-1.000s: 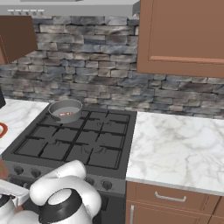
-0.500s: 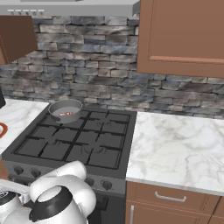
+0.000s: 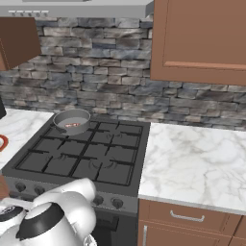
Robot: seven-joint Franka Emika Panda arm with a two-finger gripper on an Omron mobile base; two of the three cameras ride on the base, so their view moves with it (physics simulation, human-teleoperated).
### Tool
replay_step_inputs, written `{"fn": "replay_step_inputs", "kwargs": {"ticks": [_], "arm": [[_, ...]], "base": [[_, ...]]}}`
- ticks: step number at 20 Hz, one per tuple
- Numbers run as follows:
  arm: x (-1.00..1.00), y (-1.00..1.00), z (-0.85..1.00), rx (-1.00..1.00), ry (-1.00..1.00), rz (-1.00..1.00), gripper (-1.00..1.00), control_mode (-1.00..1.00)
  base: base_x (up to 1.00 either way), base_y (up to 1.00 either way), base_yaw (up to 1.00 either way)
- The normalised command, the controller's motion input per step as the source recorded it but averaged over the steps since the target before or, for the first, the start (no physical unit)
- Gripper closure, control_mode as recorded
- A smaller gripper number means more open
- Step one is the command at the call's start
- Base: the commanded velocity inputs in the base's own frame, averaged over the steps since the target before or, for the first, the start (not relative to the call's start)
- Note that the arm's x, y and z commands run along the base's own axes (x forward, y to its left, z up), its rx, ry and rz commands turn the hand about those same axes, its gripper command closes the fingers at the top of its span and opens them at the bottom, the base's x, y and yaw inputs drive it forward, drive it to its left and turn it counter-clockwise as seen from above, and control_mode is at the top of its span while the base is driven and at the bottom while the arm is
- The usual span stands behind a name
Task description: Retrieve the frozen meat and place it in the pot on a burner. Then turn the burner on.
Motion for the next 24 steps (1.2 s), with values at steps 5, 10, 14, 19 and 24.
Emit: {"fn": "replay_step_inputs", "kwargs": {"ticks": [5, 10, 14, 19, 24], "arm": [[0.08, 0.00, -0.06, 0.00, -0.01, 0.00, -1.00, -1.00], [0.01, 0.00, 0.00, 0.00, -0.05, 0.00, -1.00, -1.00], [0.01, 0.00, 0.00, 0.00, -0.03, 0.00, -1.00, -1.00], [0.03, 0.00, -0.02, -0.01, 0.00, 0.00, -1.00, -1.00], [0.08, 0.00, -0.04, -0.01, 0.00, 0.00, -1.00, -1.00]], "base": [[0.00, 0.00, 0.00], [0.00, 0.00, 0.00], [0.00, 0.00, 0.00], [0.00, 0.00, 0.00], [0.00, 0.00, 0.00]]}}
